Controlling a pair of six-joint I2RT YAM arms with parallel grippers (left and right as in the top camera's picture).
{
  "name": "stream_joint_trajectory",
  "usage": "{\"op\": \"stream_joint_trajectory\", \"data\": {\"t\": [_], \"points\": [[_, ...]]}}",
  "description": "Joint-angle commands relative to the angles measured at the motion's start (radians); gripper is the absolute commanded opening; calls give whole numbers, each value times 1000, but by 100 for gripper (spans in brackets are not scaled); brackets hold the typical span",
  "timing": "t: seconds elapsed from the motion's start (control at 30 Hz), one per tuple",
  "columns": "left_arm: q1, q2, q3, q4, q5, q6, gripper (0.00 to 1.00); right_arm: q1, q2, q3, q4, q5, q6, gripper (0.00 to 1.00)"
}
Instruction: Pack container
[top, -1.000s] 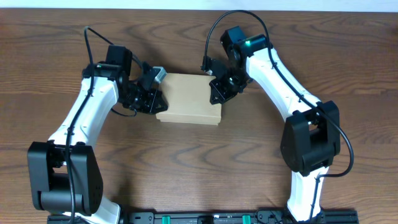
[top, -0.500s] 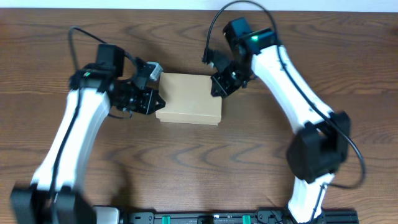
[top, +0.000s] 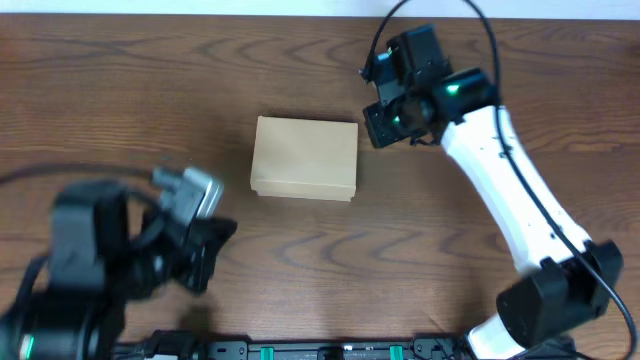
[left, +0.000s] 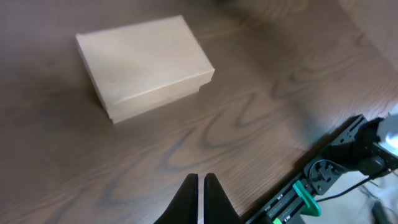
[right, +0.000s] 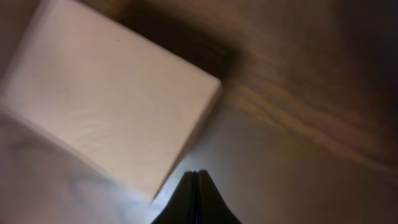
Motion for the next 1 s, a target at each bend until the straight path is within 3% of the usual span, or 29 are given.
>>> {"op": "stream_joint_trajectory", "data": {"t": [0.0, 0.13, 0.5, 0.97], "points": [[0, -112, -2, -15, -14, -7, 6, -16, 31, -150, 150, 51, 108, 1], [0, -188, -2, -18, -17, -37, 6, -17, 59, -222, 271, 51, 178, 1], [0, -208, -2, -55, -40, -64, 7, 1, 175, -226, 426, -25, 177, 1], [0, -208, -2, -95, -73, -64, 9, 3, 177, -226, 480, -142, 92, 1]]}}
